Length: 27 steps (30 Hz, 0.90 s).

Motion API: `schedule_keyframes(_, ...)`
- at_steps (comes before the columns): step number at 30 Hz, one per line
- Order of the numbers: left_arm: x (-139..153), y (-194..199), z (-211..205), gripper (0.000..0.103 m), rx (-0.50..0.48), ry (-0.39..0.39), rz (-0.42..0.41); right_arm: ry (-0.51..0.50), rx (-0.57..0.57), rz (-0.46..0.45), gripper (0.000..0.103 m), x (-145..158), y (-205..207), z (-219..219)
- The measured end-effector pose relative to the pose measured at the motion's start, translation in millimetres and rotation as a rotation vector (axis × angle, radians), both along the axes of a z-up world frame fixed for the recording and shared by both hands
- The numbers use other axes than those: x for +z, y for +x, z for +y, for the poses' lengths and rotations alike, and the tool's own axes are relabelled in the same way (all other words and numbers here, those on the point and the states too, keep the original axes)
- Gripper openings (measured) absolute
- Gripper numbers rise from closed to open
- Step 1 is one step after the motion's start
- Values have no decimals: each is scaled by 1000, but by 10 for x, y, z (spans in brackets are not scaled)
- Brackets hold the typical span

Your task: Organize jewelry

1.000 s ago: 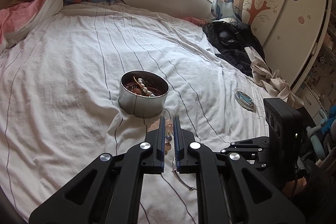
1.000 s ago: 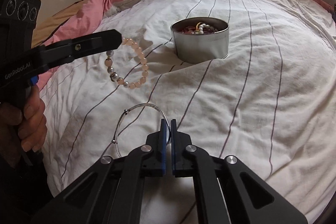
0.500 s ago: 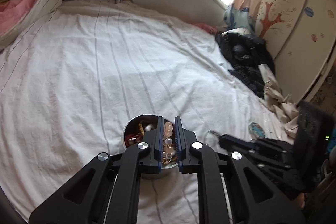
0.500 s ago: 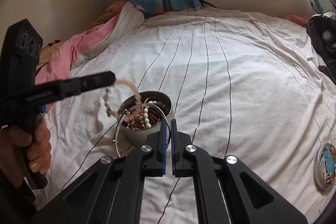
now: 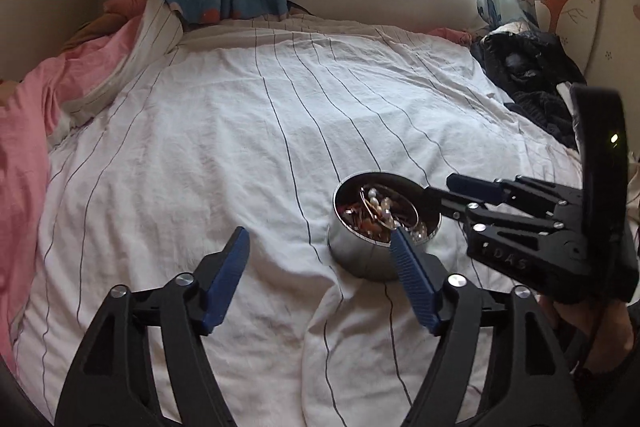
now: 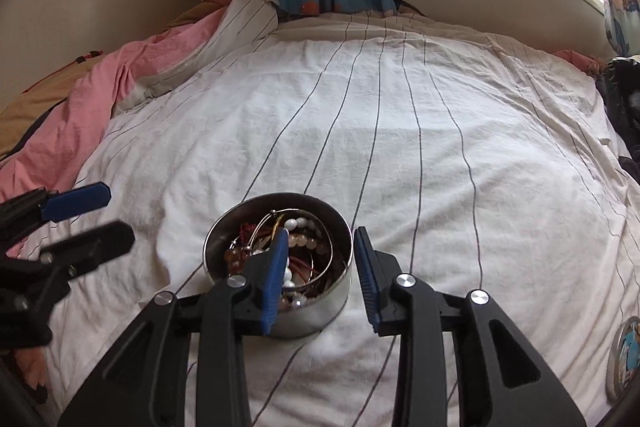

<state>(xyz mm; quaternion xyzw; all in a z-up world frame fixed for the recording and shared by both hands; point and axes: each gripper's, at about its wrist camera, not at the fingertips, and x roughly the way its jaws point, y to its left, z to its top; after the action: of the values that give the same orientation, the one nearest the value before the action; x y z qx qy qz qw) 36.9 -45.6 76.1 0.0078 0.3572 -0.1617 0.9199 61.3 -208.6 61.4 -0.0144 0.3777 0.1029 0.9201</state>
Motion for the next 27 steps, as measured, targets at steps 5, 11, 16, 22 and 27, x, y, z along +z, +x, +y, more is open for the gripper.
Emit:
schedule_keyframes(5,-244,-372,-199,82,-10,100,22,-2,-69,11,61,-78,-758,-203)
schedule_keyframes(11,-372,-686,-180,87,34,118,38,5,-199,104,73,-383,-1204,-510)
schedule_keyframes(16,-575,-713,-89,90,105,131,89,-3,-230,144,88,-562,-1157,-512)
schedule_keyframes(22,-651,-667,-86,96,112,145,122,-76,-231,152,95,-612,-1163,-412)
schedule_keyframes(27,-670,-668,-94,96,105,156,149,-69,-236,165,95,-626,-1160,-427)
